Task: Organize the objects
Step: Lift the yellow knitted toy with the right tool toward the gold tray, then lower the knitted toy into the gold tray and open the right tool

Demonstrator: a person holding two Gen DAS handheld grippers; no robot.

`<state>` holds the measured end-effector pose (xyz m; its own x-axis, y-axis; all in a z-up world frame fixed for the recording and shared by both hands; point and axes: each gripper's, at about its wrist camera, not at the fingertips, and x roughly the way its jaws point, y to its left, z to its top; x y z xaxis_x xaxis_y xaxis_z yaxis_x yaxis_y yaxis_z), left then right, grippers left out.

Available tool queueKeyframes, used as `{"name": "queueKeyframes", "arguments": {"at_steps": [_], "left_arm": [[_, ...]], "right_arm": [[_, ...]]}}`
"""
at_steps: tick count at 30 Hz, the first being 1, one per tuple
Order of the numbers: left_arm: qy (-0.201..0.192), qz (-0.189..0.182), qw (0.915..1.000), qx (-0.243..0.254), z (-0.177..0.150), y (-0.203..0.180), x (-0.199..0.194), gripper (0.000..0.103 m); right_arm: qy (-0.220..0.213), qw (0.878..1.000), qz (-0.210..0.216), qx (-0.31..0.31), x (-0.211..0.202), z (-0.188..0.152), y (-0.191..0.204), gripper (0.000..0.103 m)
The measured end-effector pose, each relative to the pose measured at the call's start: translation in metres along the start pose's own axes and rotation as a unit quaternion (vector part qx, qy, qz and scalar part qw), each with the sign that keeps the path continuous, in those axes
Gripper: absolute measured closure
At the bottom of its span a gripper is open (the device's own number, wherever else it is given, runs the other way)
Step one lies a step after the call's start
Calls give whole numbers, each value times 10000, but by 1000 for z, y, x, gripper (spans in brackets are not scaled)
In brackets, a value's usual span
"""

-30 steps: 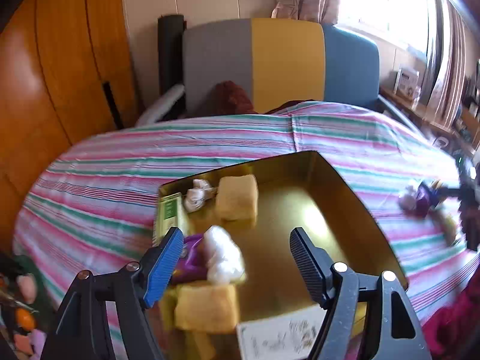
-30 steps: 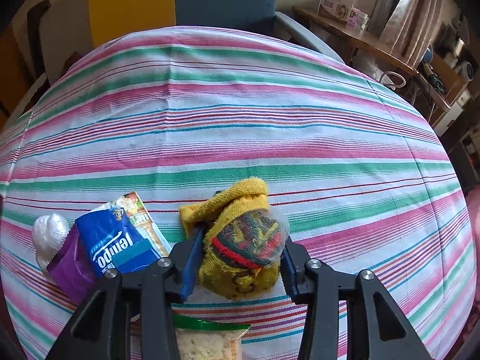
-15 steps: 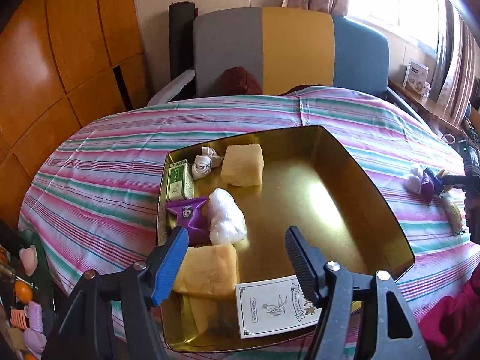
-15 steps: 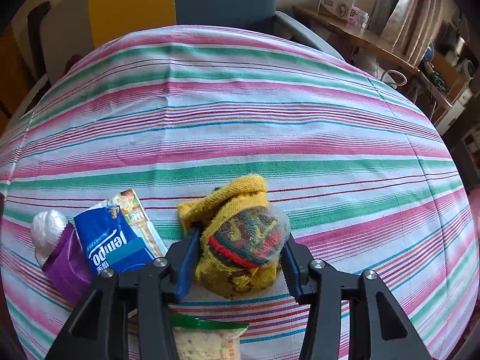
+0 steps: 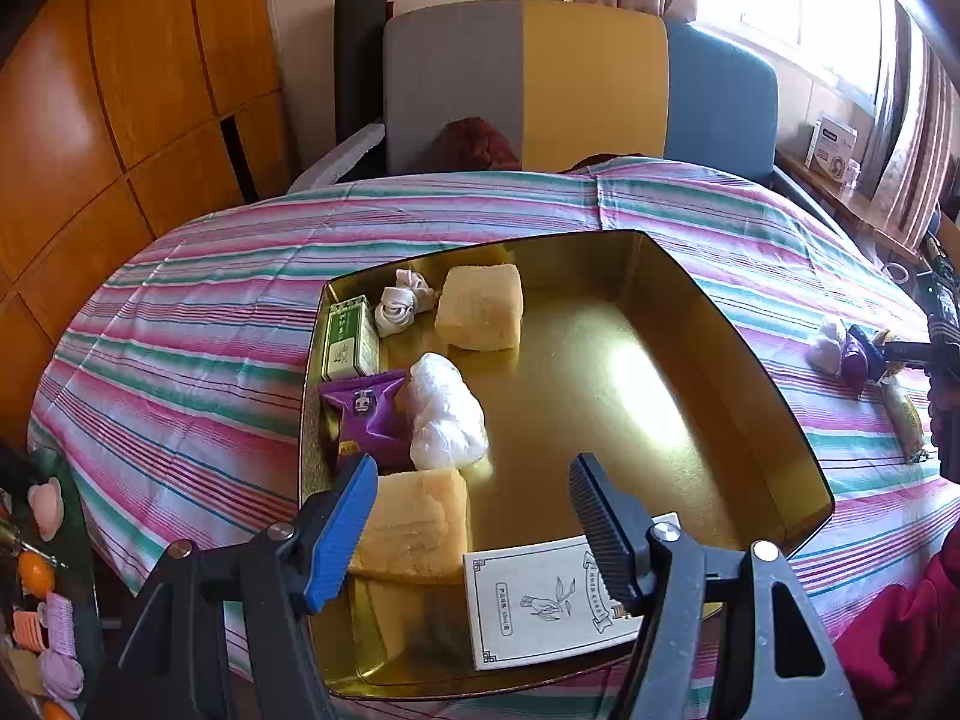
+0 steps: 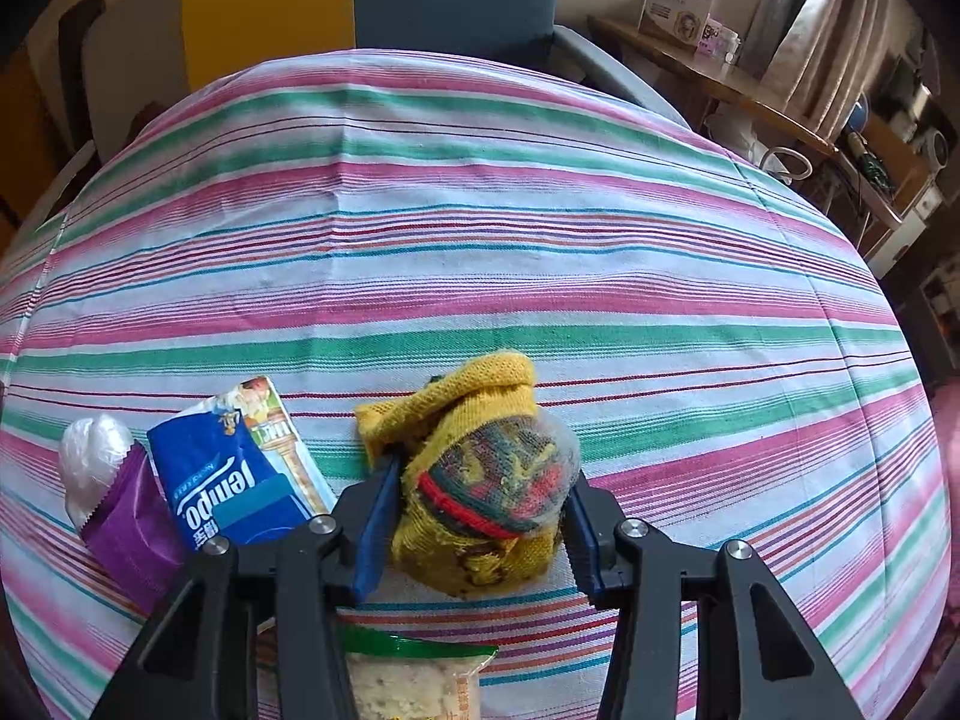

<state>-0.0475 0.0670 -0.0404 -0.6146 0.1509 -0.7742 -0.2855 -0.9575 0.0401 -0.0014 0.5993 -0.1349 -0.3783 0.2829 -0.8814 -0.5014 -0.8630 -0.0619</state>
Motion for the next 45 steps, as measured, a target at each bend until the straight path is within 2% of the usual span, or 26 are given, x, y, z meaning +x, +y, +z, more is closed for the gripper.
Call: {"name": "queueKeyframes", "arguments": {"at_steps": [5,12,14,17,21,25,27,30,33,37,41,45], "left_arm": [[18,-30,10000,-2,0,0,2,36],[106,-95,9999,-66,-2,4,8,38],[132,-133,9998,-101,-2,7,8,40],[106,-200,9996,-163,0,13,8,40],[67,-232,9993,-274,0,23,7,41],[-2,-197,9991,-374,0,36,3,43],[-32,-146,9989,-439,0,44,1,43],[-65,-56,9985,-542,-3,57,-4,43],[-66,27,9978,-666,-7,70,-7,43],[-34,55,9966,-825,-14,84,-9,43],[6,9,9952,-981,-22,95,-7,43],[47,-65,9941,-1079,-26,100,-4,43]], "right_arm": [[-12,10000,-22,-26,-2,0,2,55],[-64,10000,-51,49,-8,2,4,62],[-145,9997,-171,133,-13,3,0,64],[-328,9978,-296,488,-29,6,-11,65],[-649,9959,-413,475,-58,11,-7,65],[-876,9955,-204,289,-87,13,15,65],[-984,9951,51,49,-106,15,39,65],[-1112,9906,678,-420,-134,15,93,65],[-1036,9764,1526,-1120,-157,6,168,65],[-610,9496,2415,-1901,-166,-20,272,65],[-73,9302,2778,-2399,-150,-46,358,65],[499,9226,2808,-2596,-115,-62,419,64]]}}
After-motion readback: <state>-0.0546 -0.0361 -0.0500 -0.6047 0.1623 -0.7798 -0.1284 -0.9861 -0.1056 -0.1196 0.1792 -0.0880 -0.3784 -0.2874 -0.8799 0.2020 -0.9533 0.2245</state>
